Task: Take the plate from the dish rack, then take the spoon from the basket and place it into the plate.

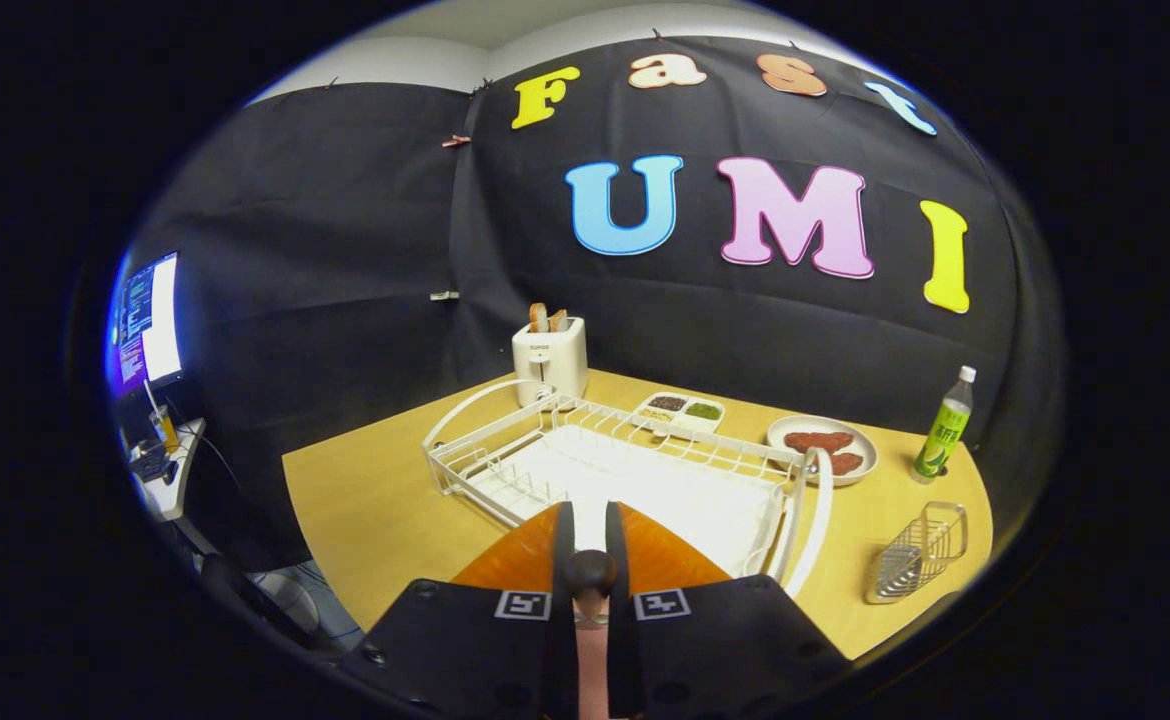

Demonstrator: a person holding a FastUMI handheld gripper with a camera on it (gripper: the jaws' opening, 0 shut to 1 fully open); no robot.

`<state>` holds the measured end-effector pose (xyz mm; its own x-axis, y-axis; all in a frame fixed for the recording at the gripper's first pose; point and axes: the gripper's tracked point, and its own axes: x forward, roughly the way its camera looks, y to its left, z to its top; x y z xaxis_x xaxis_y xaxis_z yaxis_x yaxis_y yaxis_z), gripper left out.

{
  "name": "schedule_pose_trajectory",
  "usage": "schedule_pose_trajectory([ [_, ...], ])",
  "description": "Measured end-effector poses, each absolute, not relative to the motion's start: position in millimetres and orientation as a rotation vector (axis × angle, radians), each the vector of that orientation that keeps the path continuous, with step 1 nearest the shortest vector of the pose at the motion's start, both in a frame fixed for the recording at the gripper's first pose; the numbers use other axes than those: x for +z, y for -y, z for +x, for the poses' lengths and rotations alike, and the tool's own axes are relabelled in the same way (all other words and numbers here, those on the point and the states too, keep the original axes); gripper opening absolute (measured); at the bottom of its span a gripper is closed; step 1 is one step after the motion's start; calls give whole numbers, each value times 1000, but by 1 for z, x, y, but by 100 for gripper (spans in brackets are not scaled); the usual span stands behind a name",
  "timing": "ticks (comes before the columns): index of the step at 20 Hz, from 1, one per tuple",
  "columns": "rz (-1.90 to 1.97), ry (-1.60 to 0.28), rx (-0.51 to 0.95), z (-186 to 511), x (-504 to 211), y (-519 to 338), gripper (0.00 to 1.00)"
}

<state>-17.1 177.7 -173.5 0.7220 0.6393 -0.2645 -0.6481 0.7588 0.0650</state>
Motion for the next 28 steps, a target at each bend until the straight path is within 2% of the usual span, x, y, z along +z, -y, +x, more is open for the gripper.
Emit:
schedule_pose_trajectory([
  [13, -53, -375, 776, -26, -218, -187, 17],
  [19, -76, -488, 713, -25, -236, -167, 28],
  [24, -37, -434, 627, -5, -180, -148, 86],
  [26, -30, -374, 575, 2, -144, -131, 100],
  [28, -32, -284, 503, 12, -100, -106, 100],
])
